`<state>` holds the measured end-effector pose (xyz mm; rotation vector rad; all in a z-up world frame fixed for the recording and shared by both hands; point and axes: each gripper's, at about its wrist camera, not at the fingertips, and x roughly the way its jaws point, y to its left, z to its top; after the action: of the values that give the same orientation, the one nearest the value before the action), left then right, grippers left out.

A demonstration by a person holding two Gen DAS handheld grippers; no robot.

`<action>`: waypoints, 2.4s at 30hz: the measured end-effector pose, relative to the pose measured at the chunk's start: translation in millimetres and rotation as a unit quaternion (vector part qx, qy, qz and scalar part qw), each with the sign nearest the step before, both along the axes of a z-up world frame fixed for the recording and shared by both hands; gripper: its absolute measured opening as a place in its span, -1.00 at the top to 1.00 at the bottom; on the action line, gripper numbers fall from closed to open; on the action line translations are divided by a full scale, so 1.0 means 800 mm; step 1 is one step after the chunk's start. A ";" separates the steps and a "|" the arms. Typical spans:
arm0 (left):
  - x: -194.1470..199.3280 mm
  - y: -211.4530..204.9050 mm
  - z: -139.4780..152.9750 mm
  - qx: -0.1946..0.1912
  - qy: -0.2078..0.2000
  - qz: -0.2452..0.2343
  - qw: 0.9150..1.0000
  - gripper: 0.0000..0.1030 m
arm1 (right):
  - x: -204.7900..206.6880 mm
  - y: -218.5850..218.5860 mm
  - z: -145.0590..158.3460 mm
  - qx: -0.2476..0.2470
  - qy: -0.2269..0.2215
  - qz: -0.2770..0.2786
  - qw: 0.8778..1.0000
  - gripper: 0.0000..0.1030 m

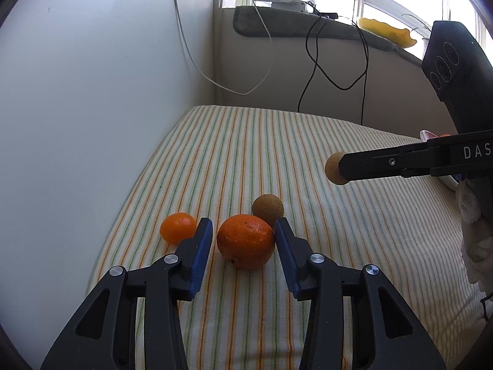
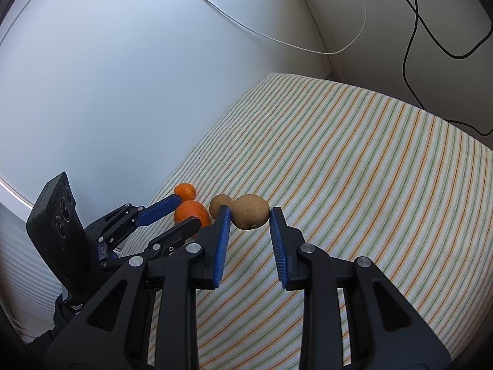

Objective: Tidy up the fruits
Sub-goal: 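Lift and carry the orange and kiwi over the plate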

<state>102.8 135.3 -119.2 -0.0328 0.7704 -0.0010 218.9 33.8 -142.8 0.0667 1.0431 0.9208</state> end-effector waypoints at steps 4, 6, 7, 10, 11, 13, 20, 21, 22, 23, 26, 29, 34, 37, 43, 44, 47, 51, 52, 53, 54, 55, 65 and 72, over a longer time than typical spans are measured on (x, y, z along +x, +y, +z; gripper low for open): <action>0.001 0.000 0.001 0.002 0.001 -0.002 1.000 0.27 | -0.003 0.000 0.004 -0.001 -0.005 -0.001 1.000 0.47; 0.000 0.003 0.002 -0.004 0.001 0.001 1.000 0.27 | -0.005 -0.002 0.007 0.000 -0.007 -0.004 1.000 0.47; 0.000 0.003 0.003 -0.004 0.001 0.002 1.000 0.27 | -0.007 -0.004 0.008 0.001 -0.008 -0.005 1.000 0.47; -0.004 0.003 0.008 -0.009 -0.002 0.003 1.000 0.27 | -0.013 -0.011 0.017 0.005 -0.015 -0.008 1.000 0.47; -0.006 0.002 0.010 -0.011 -0.004 0.003 1.000 0.27 | -0.015 -0.014 0.021 0.006 -0.019 -0.008 1.000 0.47; -0.009 -0.002 0.014 -0.014 -0.008 0.001 1.000 0.27 | -0.021 -0.022 0.030 0.007 -0.026 -0.011 1.000 0.47; -0.012 -0.033 0.033 -0.022 -0.022 -0.021 0.999 0.27 | -0.037 -0.060 0.058 0.018 -0.046 -0.026 0.998 0.47; -0.010 -0.038 0.037 -0.026 -0.025 -0.025 0.999 0.28 | -0.040 -0.066 0.061 0.018 -0.049 -0.029 0.998 0.47; -0.010 -0.043 0.040 -0.029 -0.027 -0.029 0.999 0.28 | -0.042 -0.074 0.065 0.018 -0.053 -0.033 0.998 0.47; -0.008 -0.049 0.043 -0.031 -0.029 -0.034 0.999 0.28 | -0.043 -0.082 0.069 0.018 -0.056 -0.036 0.998 0.47; -0.003 -0.068 0.052 -0.036 -0.036 -0.048 0.998 0.27 | -0.049 -0.106 0.080 0.019 -0.065 -0.048 0.997 0.47; 0.007 -0.089 0.060 -0.038 -0.042 -0.061 0.997 0.28 | -0.051 -0.137 0.088 0.020 -0.072 -0.063 0.995 0.47; 0.026 -0.123 0.068 -0.048 -0.049 -0.081 0.994 0.28 | -0.050 -0.197 0.103 0.016 -0.084 -0.094 0.992 0.47; 0.036 -0.147 0.071 -0.051 -0.052 -0.097 0.993 0.27 | -0.049 -0.234 0.111 0.016 -0.090 -0.115 0.989 0.47; 0.053 -0.188 0.075 -0.059 -0.059 -0.123 0.989 0.28 | -0.049 -0.304 0.120 0.005 -0.105 -0.157 0.982 0.47; 0.058 -0.195 0.076 -0.062 -0.060 -0.127 0.988 0.28 | -0.049 -0.316 0.122 0.003 -0.107 -0.164 0.981 0.47; 0.068 -0.212 0.079 -0.069 -0.062 -0.139 0.986 0.28 | -0.036 -0.342 0.119 -0.005 -0.113 -0.186 0.976 0.47; 0.083 -0.234 0.079 -0.079 -0.060 -0.155 0.983 0.28 | -0.032 -0.381 0.118 -0.015 -0.116 -0.210 0.971 0.47; 0.088 -0.239 0.079 -0.080 -0.059 -0.158 0.982 0.28 | -0.029 -0.389 0.118 -0.016 -0.115 -0.215 0.970 0.47; 0.092 -0.245 0.079 -0.082 -0.058 -0.161 0.982 0.28 | -0.027 -0.396 0.116 -0.018 -0.115 -0.221 0.968 0.47; 0.096 -0.250 0.079 -0.084 -0.057 -0.166 0.981 0.28 | -0.025 -0.403 0.115 -0.020 -0.114 -0.226 0.967 0.47; 0.100 -0.256 0.078 -0.086 -0.055 -0.170 0.980 0.28 | -0.024 -0.409 0.114 -0.021 -0.113 -0.230 0.966 0.47; 0.130 -0.294 0.066 -0.095 -0.036 -0.195 0.976 0.28 | -0.003 -0.455 0.089 -0.027 -0.094 -0.255 0.962 0.47; 0.142 -0.310 0.065 -0.095 -0.029 -0.206 0.973 0.27 | 0.011 -0.464 0.070 -0.024 -0.074 -0.257 0.963 0.46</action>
<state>216.6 -112.6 -67.2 -0.0544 0.7060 -0.4695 227.6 -337.1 -86.4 0.2143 0.8496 0.4210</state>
